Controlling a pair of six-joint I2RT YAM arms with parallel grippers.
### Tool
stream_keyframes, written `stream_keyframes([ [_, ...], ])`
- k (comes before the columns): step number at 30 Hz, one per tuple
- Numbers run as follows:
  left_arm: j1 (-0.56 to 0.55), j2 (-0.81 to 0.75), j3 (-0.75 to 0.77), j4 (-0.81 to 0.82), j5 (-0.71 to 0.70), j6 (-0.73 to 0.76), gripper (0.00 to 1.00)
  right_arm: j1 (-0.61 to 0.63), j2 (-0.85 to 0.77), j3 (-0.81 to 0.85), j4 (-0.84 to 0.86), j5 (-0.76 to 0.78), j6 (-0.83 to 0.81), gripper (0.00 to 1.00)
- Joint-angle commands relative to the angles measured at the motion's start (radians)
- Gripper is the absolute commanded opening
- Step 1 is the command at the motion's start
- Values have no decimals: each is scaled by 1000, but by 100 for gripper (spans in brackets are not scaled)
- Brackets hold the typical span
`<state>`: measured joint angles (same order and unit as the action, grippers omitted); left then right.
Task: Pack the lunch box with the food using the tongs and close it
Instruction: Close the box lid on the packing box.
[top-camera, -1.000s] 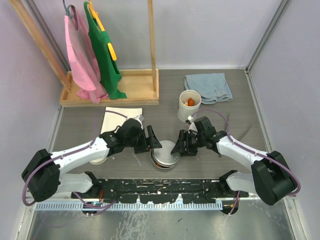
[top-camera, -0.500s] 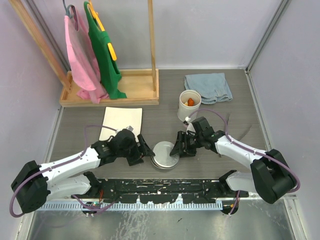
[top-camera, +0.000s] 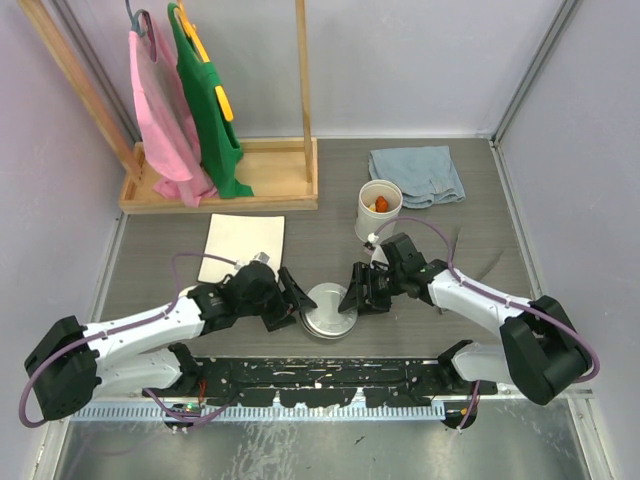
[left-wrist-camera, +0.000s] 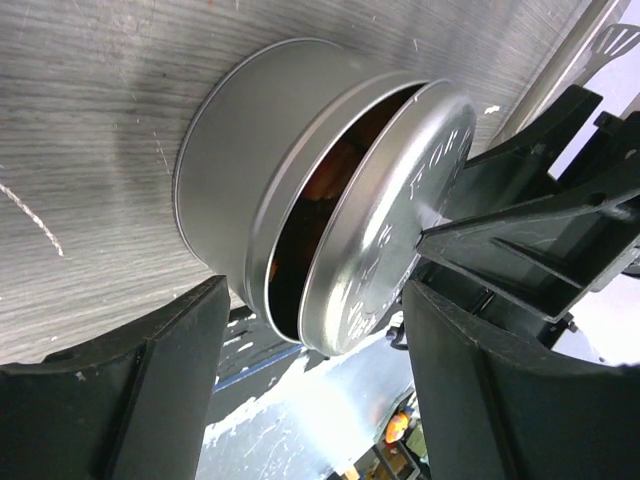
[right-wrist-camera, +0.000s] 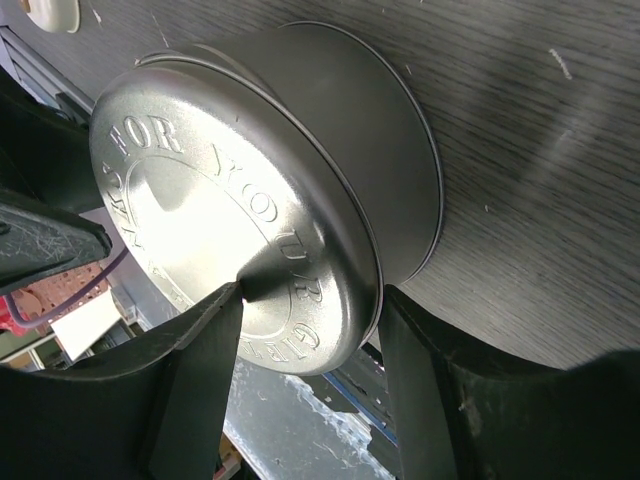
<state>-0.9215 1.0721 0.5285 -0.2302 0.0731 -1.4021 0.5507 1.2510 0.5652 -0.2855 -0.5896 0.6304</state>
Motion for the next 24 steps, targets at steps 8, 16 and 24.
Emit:
stream_keyframes([
  [8, -2, 86, 66, 57, -53, 111, 62, 10, 10, 52, 14, 7, -2, 61],
  [16, -2, 113, 68, 72, -49, 111, 49, 19, 8, 57, 17, 8, 15, 61],
  [24, -2, 120, 67, 79, -51, 115, 43, 40, 18, 71, 12, 30, 25, 61],
])
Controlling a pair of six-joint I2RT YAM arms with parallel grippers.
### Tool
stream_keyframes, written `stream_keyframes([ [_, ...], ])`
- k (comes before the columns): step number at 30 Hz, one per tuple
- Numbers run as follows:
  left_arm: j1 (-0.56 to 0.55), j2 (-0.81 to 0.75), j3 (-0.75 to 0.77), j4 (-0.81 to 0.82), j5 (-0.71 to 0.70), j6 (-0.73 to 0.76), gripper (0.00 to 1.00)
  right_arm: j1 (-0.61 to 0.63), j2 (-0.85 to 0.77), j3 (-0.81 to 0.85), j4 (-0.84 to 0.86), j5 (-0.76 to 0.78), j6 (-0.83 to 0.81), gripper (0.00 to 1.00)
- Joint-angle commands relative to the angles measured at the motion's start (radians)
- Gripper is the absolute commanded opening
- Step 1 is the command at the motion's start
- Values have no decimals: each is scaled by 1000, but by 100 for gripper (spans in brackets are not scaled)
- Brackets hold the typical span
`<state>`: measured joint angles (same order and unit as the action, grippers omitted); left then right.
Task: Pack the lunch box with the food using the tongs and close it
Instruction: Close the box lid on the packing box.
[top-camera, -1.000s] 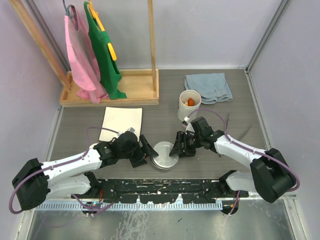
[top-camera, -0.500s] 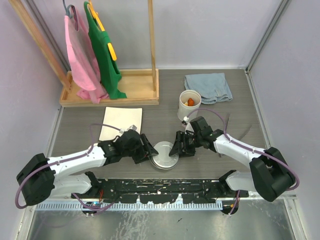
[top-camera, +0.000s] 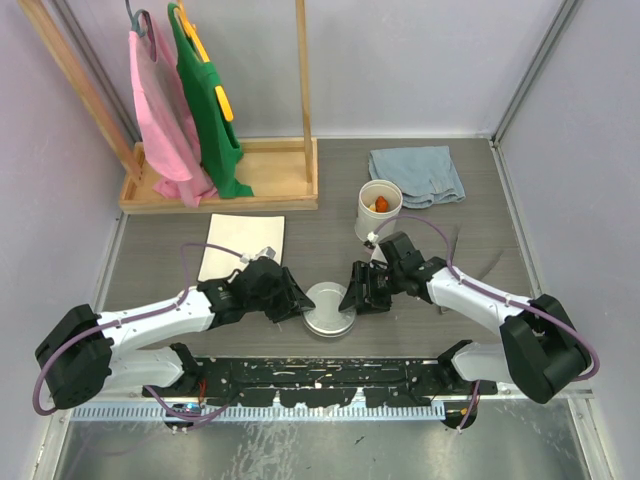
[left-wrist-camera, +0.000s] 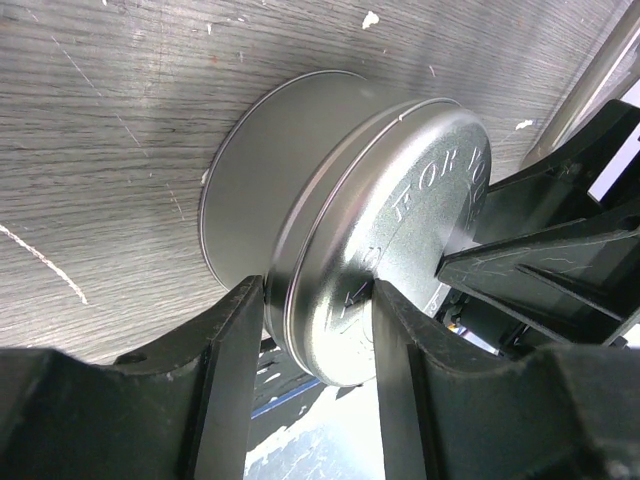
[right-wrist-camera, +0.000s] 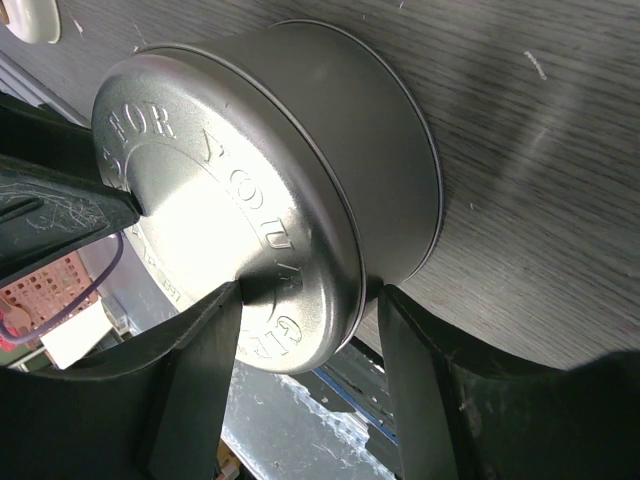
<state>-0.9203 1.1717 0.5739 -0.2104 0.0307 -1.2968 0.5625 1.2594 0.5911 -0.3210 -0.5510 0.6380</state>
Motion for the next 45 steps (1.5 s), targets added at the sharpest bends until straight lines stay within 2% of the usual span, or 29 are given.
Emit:
stream_keyframes([
  [1, -3, 24, 21, 61, -7, 11, 42, 29, 14, 46, 43, -2, 17, 61],
  [7, -4, 48, -1, 77, -8, 13, 31, 38, 35, 56, -8, 55, 3, 60],
  [16, -5, 91, -114, 217, 18, -22, 18, 62, 43, 25, -24, 105, -3, 59],
  [23, -14, 158, -169, 322, 7, -36, 0, 82, 24, -13, 2, 116, 15, 61],
  [29, -28, 194, -190, 376, 5, -44, 0, 84, 11, -45, 22, 127, 30, 62],
  [30, -28, 199, -192, 389, 11, -43, 3, 84, 11, -52, 26, 131, 34, 62],
  [32, -31, 201, -193, 409, 12, -46, 18, 85, 8, -63, 39, 128, 38, 62],
  [34, -37, 198, -190, 413, 7, -48, 26, 84, 6, -69, 52, 125, 43, 61],
  [35, -37, 198, -189, 413, 7, -47, 26, 85, 8, -70, 54, 127, 47, 61],
  [39, -42, 200, -190, 413, -1, -49, 7, 86, 14, -75, 57, 142, 56, 58],
  [41, -50, 207, -198, 417, -14, -55, 1, 90, 14, -83, 60, 155, 62, 57],
  [43, -57, 220, -211, 440, -18, -60, 1, 95, 15, -87, 53, 170, 63, 57],
  [44, -58, 228, -217, 458, -13, -61, 6, 97, 12, -88, 55, 171, 62, 59],
  [45, -59, 238, -218, 472, -6, -61, 17, 100, 7, -91, 59, 168, 59, 61],
])
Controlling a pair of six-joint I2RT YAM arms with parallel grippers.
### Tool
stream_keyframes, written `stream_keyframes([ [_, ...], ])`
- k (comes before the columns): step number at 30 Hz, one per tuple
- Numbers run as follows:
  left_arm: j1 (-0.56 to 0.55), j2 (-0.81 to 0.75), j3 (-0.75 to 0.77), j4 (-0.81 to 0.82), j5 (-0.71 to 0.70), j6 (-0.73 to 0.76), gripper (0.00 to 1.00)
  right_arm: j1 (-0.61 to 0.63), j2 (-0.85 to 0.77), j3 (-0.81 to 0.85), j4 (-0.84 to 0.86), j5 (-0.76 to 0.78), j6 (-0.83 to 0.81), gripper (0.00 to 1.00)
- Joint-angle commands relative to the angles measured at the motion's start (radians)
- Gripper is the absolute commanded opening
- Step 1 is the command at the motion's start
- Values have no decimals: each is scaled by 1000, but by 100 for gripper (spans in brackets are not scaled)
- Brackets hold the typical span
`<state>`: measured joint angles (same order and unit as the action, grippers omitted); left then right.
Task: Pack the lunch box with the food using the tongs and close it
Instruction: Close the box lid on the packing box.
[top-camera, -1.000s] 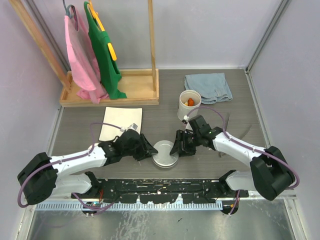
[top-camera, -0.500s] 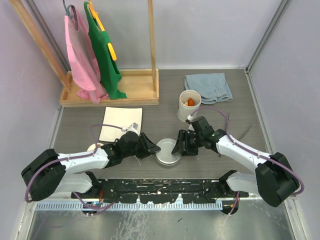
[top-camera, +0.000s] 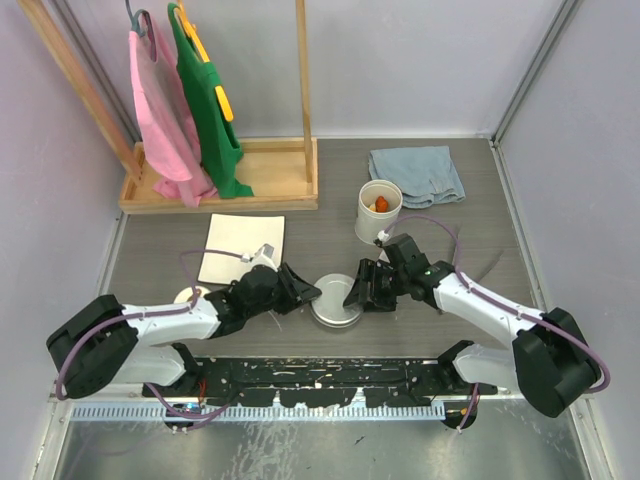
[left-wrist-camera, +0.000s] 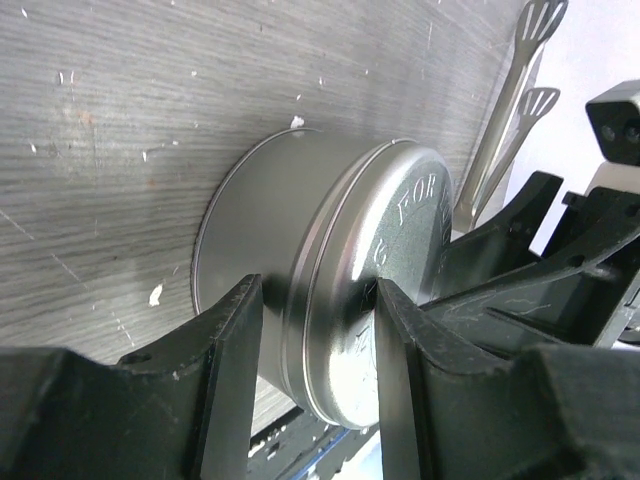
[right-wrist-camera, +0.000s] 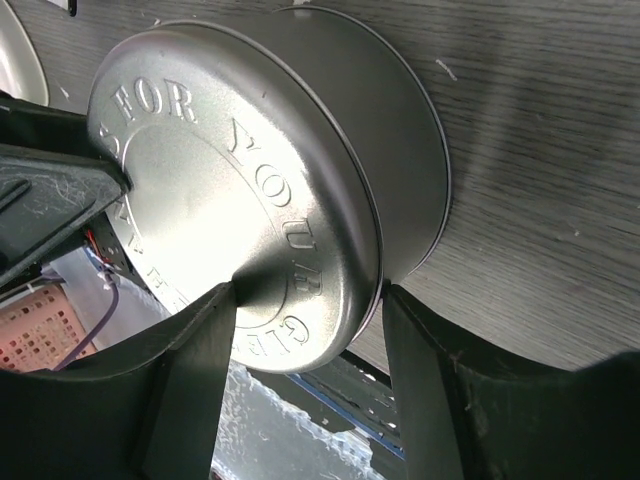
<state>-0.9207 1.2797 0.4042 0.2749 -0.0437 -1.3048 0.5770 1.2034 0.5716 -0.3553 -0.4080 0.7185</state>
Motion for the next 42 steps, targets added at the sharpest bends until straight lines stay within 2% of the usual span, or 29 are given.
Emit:
stream_keyframes([
  [1, -62, 139, -47, -3, 76, -55, 25, 86, 61, -71, 96, 21, -22, 62],
  [4, -74, 145, -34, 10, 91, -58, 31, 87, 59, -67, 96, 16, -13, 63],
  [7, -76, 145, -22, 20, 108, -69, 43, 87, 56, -70, 114, 3, -3, 64],
  [9, -76, 141, -18, 28, 114, -72, 45, 88, 58, -71, 118, 2, 1, 64],
  [11, -77, 138, -19, 27, 112, -76, 36, 89, 61, -74, 119, 14, 7, 64],
  [13, -77, 144, -24, 25, 109, -78, 20, 89, 70, -73, 117, 27, 21, 64],
  [16, -82, 161, -37, 28, 98, -99, 1, 88, 76, -78, 117, 57, 52, 63],
  [21, -89, 170, -85, 63, 75, -122, 0, 89, 52, -73, 108, 120, 87, 65],
  [22, -89, 165, -88, 67, 77, -117, 5, 88, 46, -70, 108, 125, 94, 66],
  [24, -89, 149, -88, 58, 80, -111, 28, 89, 33, -66, 104, 147, 110, 67],
  [27, -89, 107, -77, 24, 90, -95, 47, 88, 21, -66, 105, 172, 130, 69],
  [31, -89, 32, -20, -150, 80, -44, 59, 89, 33, -60, 104, 182, 146, 69],
  [34, -89, -29, 7, -239, 59, -15, 63, 89, 36, -60, 105, 188, 156, 69],
  [37, -89, -65, 7, -274, 45, -6, 57, 88, 39, -57, 105, 190, 157, 69],
  [42, -89, -70, -17, -266, 49, -11, 30, 89, 49, -52, 109, 184, 159, 69],
])
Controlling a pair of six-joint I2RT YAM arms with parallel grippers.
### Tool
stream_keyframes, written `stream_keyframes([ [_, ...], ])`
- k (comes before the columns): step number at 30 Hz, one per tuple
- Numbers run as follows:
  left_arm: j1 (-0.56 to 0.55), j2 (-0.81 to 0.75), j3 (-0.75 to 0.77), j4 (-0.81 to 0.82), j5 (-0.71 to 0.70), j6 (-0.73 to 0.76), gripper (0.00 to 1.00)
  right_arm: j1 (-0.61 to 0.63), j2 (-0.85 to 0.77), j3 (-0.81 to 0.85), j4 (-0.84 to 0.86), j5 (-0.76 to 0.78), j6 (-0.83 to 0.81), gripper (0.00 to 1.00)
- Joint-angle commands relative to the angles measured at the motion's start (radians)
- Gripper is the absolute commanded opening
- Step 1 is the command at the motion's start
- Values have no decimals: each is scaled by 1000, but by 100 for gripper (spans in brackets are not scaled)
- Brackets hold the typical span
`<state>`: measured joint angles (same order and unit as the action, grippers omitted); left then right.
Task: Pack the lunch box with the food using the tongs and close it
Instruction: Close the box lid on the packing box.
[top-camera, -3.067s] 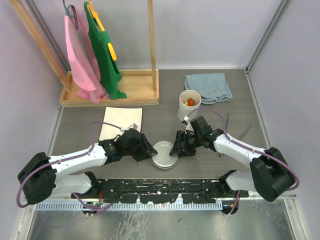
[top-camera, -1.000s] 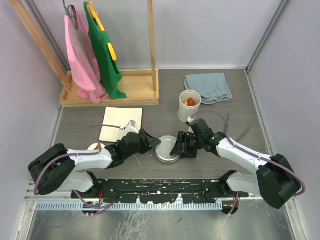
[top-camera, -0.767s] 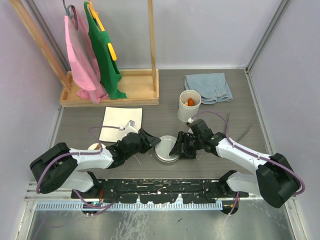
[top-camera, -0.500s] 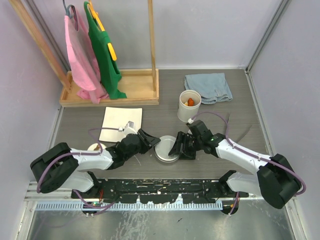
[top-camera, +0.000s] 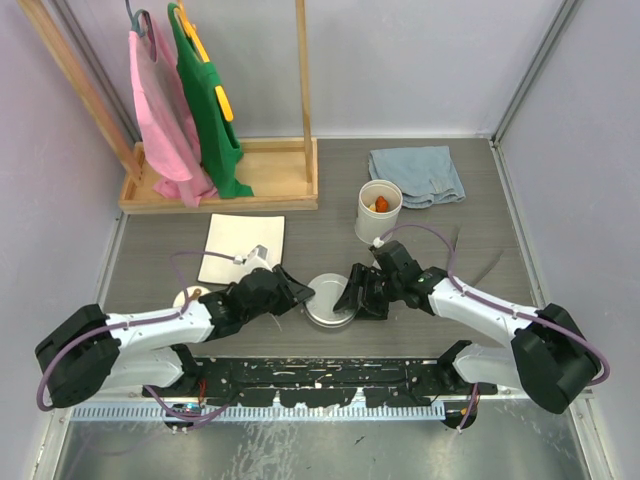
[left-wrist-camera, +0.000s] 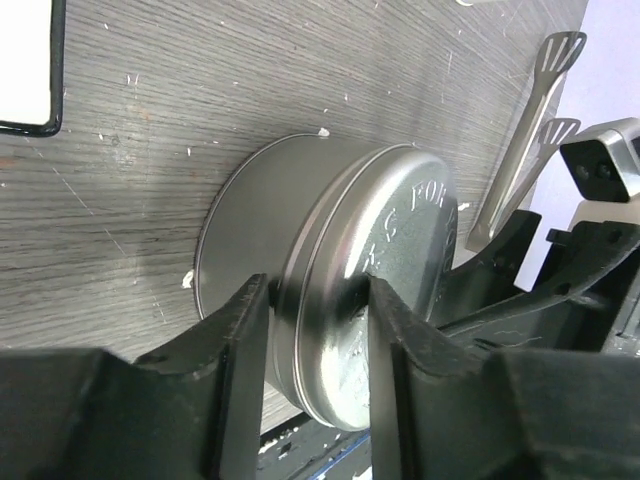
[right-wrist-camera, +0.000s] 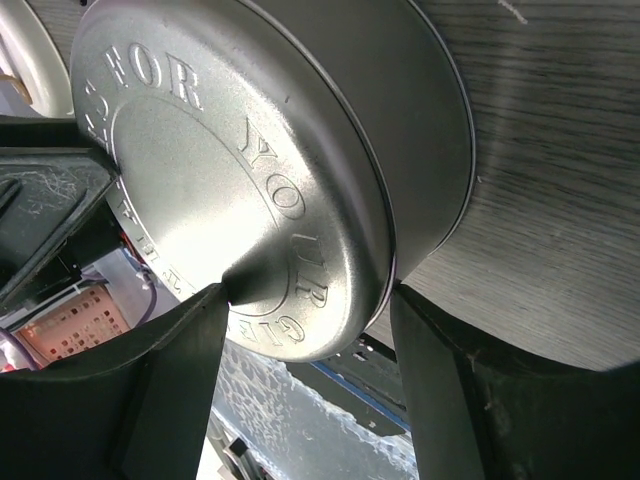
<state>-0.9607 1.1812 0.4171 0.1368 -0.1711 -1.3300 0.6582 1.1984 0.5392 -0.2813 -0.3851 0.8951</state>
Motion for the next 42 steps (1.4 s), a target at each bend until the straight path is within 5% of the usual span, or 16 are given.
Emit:
stream_keyframes([
  [1, -50, 31, -35, -116, 180, 10, 26, 7, 57, -20, 37, 158, -18, 69],
  [5, -52, 34, -52, -117, 170, 0, 11, 7, 58, -15, 37, 160, -17, 69],
  [9, -64, 35, -61, -123, 166, -3, 7, 7, 43, -4, 28, 177, -15, 70],
  [16, -67, 20, 2, -192, 145, 40, 21, -8, 50, -6, 21, 181, -32, 63],
  [25, -65, -32, 36, -296, 77, 79, 29, -118, -21, -7, 55, 93, -92, 74],
  [30, -65, -10, 52, -265, 90, 97, 32, -191, 26, -109, 175, -46, -69, 45],
  [35, -65, 25, 92, -280, 92, 115, 32, -191, 81, -147, 206, -78, -95, 35],
  [42, -45, -26, 129, -363, 50, 131, 49, -208, 50, -93, 162, -61, -145, 59],
])
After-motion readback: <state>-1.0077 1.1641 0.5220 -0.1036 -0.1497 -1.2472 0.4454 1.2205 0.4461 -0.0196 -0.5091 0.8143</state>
